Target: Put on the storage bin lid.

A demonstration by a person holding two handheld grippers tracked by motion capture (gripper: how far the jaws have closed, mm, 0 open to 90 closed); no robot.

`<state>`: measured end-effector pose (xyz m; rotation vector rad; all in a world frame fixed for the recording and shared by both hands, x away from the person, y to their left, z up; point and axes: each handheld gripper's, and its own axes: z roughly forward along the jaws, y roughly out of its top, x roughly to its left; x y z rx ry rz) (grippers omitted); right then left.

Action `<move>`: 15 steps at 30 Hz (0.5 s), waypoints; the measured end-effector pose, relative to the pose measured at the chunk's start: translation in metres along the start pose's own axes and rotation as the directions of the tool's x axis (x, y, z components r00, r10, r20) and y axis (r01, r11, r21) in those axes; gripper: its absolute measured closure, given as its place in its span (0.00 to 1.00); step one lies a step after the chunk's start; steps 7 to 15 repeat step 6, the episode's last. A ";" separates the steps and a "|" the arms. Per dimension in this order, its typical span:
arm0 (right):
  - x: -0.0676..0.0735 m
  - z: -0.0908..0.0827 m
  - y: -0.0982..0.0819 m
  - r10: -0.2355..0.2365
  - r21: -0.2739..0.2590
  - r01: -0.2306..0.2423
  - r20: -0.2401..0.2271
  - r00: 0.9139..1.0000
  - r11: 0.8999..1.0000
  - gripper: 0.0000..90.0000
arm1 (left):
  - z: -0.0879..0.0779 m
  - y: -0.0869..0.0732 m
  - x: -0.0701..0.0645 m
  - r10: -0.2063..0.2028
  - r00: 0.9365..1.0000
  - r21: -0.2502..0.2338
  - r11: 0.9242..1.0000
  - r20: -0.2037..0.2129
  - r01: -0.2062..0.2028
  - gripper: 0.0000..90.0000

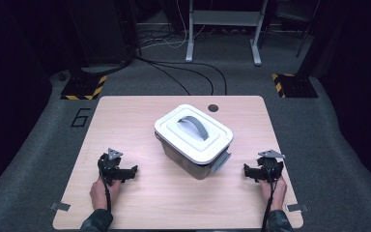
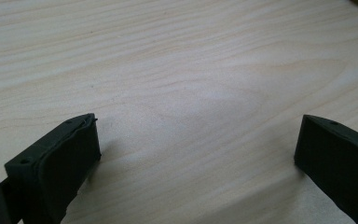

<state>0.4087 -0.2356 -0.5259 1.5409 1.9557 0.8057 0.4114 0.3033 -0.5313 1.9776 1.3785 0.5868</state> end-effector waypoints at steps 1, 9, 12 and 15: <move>-0.001 0.000 -0.001 0.004 0.006 -0.004 -0.006 1.000 1.000 0.02 | 0.000 0.000 0.000 0.000 1.000 0.000 1.000 0.000 0.000 0.00; -0.005 0.001 -0.003 0.027 0.015 -0.027 -0.025 0.999 1.000 0.00 | 0.000 0.000 0.000 -0.001 1.000 0.000 1.000 0.000 0.001 0.00; -0.005 0.001 -0.003 0.027 0.015 -0.027 -0.025 0.999 1.000 0.00 | 0.000 0.000 0.000 -0.001 1.000 0.000 1.000 0.000 0.001 0.00; -0.005 0.001 -0.003 0.027 0.015 -0.027 -0.025 0.999 1.000 0.00 | 0.000 0.000 0.000 -0.001 1.000 0.000 1.000 0.000 0.001 0.00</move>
